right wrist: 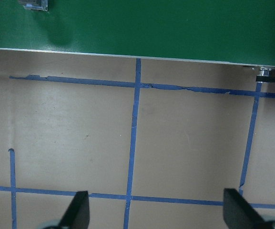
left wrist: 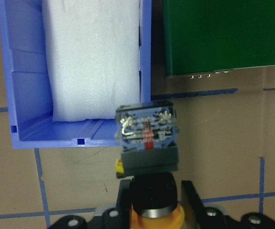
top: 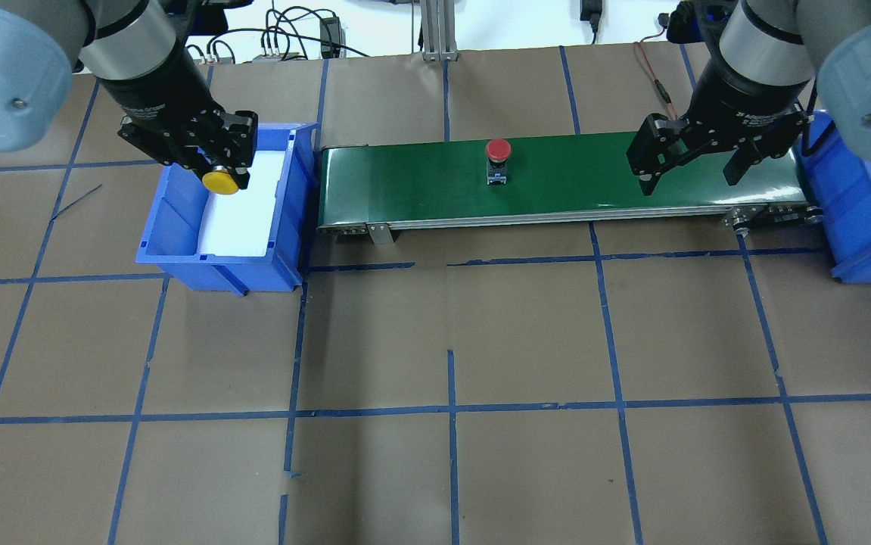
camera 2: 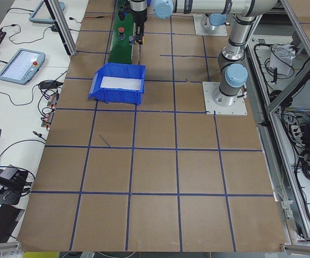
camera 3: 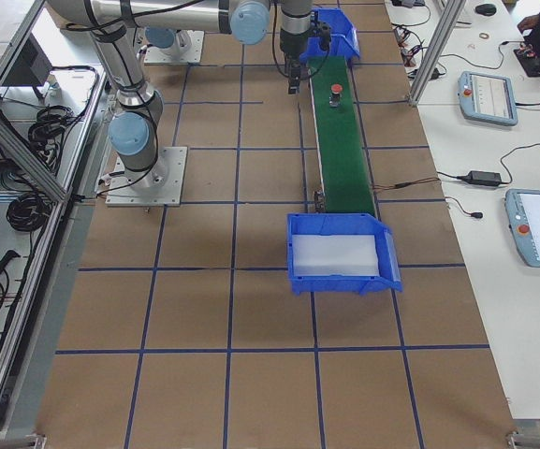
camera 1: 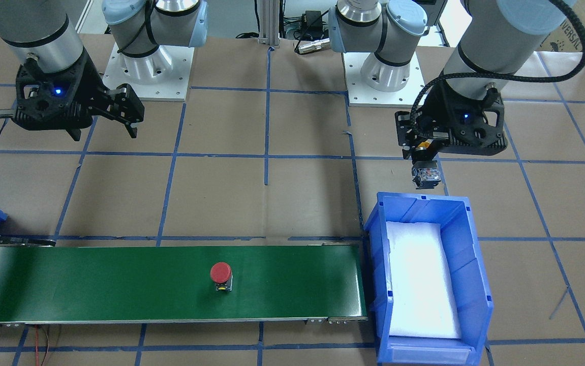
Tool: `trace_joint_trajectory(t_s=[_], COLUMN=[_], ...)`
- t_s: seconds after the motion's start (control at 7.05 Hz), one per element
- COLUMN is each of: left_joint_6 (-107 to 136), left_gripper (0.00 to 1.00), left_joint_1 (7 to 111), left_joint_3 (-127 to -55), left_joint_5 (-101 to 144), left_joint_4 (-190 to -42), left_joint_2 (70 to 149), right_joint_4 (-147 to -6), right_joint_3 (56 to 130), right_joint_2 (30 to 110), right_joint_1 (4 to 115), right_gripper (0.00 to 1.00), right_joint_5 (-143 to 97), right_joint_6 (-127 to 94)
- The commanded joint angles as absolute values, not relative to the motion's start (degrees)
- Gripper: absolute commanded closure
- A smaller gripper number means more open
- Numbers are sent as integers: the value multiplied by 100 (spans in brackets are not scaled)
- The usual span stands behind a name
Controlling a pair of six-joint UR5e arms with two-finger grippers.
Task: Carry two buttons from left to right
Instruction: 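Lift the yellow button and carry it toward the conveyor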
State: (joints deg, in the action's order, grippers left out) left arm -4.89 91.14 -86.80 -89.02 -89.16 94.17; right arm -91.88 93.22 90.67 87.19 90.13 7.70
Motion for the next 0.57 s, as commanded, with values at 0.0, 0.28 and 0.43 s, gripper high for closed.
trace_joint_trajectory(t_s=[0.0, 0.28, 0.43], left_joint_6=[-422, -273, -272], left_gripper=[69, 68, 67], left_joint_1=[9342, 9430, 9378], left_joint_3=[-8745, -8762, -8858], left_joint_5=[-8798, -8630, -8596], left_joint_4=[-8197, -7103, -7128], left_joint_2=[9430, 9265, 9429], right_joint_4=[-9176, -9167, -9158], right_joint_3=[9360, 9369, 9378], right_joint_2=[9070, 9079, 9079], right_joint_1=[8719, 8719, 8719], right_gripper=[0, 0, 0], right_joint_5=[9009, 9000, 9000], right_joint_6=[773, 773, 773])
